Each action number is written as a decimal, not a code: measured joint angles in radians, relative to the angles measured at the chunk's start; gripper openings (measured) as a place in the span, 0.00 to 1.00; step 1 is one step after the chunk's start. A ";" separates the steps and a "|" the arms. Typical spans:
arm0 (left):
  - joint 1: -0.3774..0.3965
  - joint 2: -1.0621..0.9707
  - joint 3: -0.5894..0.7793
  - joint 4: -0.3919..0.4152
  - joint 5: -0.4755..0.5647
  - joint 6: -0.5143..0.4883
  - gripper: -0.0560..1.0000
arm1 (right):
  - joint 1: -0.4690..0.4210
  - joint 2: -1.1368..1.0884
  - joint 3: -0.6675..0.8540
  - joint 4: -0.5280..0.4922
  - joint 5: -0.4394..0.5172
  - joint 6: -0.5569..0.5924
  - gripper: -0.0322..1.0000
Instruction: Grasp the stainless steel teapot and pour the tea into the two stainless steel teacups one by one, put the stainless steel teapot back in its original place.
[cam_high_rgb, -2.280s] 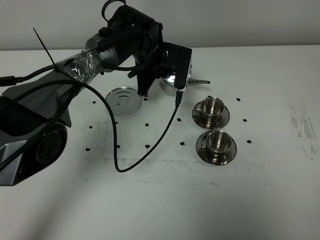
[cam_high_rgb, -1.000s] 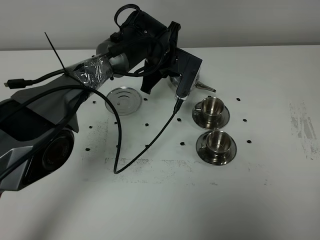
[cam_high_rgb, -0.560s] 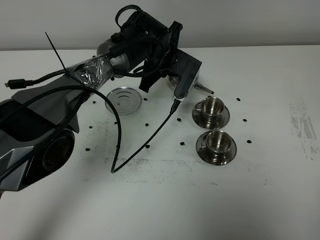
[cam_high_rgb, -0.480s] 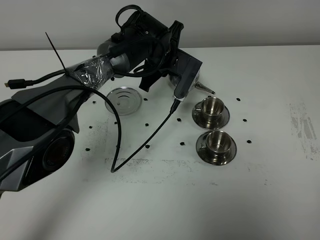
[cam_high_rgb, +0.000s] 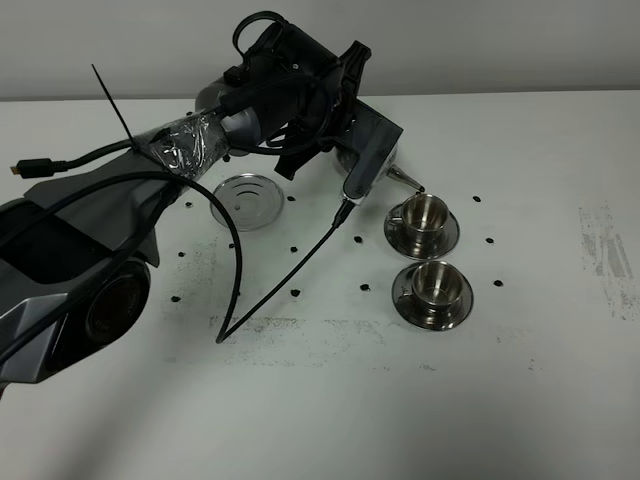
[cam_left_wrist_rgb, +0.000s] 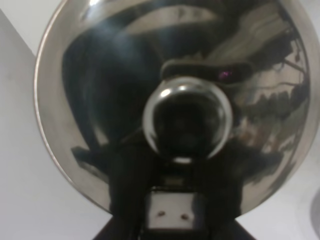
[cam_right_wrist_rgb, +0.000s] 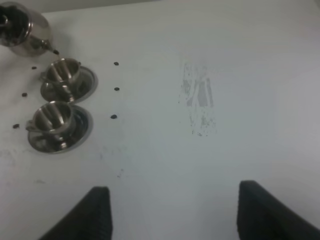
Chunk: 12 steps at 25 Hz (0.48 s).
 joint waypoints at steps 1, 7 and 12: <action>0.000 0.000 0.000 0.000 -0.002 0.005 0.23 | 0.000 0.000 0.000 0.000 0.000 0.000 0.54; -0.002 0.000 0.000 0.001 -0.015 0.035 0.23 | 0.000 0.000 0.000 0.000 0.000 0.000 0.54; -0.002 0.000 0.000 0.001 -0.017 0.061 0.23 | 0.000 0.000 0.000 0.000 0.000 0.000 0.54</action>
